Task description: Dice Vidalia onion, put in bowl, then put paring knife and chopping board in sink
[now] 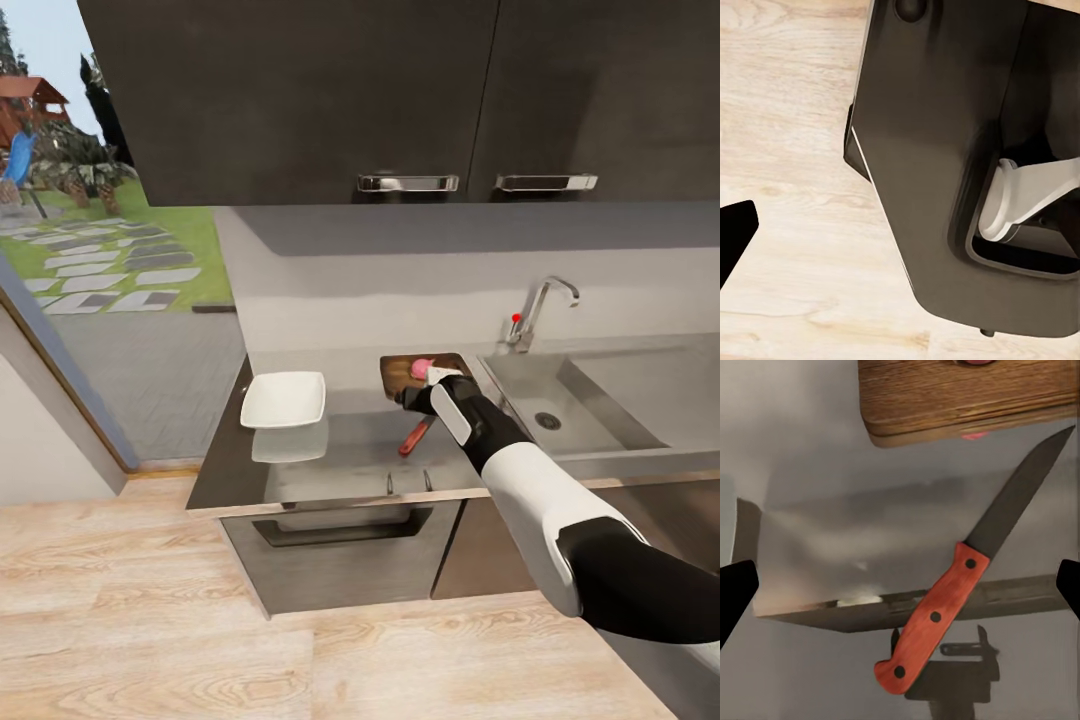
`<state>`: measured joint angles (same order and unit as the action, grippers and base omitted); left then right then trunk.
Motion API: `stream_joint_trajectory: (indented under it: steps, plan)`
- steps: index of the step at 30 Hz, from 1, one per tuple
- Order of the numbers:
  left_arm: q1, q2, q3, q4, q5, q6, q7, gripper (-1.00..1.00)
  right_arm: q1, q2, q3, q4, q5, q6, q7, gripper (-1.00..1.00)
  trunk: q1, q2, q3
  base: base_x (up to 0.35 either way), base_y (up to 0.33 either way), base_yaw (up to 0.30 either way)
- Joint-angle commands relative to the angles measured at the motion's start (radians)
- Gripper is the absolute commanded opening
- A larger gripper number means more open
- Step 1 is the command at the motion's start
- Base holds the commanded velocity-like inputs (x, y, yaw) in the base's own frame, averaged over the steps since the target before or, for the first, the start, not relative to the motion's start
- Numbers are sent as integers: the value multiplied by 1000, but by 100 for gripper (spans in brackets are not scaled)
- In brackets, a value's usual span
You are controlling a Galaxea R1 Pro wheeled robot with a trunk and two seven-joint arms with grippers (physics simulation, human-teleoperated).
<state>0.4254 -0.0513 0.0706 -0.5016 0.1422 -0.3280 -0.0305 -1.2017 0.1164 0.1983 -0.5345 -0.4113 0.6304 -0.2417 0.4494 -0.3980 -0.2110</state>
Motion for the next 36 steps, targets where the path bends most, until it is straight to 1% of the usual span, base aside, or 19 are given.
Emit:
stream_joint_trajectory:
  steps: [1, 7, 10, 11, 12, 14, 16, 28, 33, 36]
  plan:
    - [1, -1, 3, -2, 5, 0, -3, 100, -1, 0, 6, 0, -11, 2, -10, 100, 1, -2, -2, 0, 0, 0]
    - [1, -1, 3, -2, 5, 0, -3, 100, -1, 0, 6, 6, -10, -10, -22, 100, 1, -2, -2, 0, 0, 0]
    - [1, -1, 3, -2, 5, 0, -3, 100, -1, 0, 6, 10, -9, -20, -49, 100, 1, -2, -2, 0, 0, 0]
    - [1, -1, 3, -2, 5, 0, -3, 100, -1, 1, 6, 14, -9, -26, -68, 100, 1, -2, -2, 0, 0, 0]
    - [0, -1, 3, -2, 5, 0, -3, 100, -1, 7, 6, 24, -10, -43, -102, 100, 1, -2, -2, 0, 0, 0]
    - [1, -1, 3, -2, 5, 0, -3, 100, -1, 15, 6, 34, -10, -61, -125, 100, 1, -2, -2, 0, 0, 0]
    - [1, -1, 3, -2, 5, 0, -3, 100, -1, 19, 6, 42, -10, -69, -134, 100, 1, -2, -2, 0, 0, 0]
    - [1, -1, 3, -2, 5, 0, -3, 100, -1, 27, 6, 58, -5, -79, -145, 100, 1, -2, -2, 0, 0, 0]
    - [1, -1, 3, -2, 6, 0, -3, 100, -1, 42, 6, 80, -1, -82, -146, 100, 1, -2, -2, 0, 0, 0]
    - [1, -1, 3, -2, 6, 0, -3, 100, -1, 44, 6, 87, 9, -83, -146, 100, 1, -2, -2, 9, 8, 0]
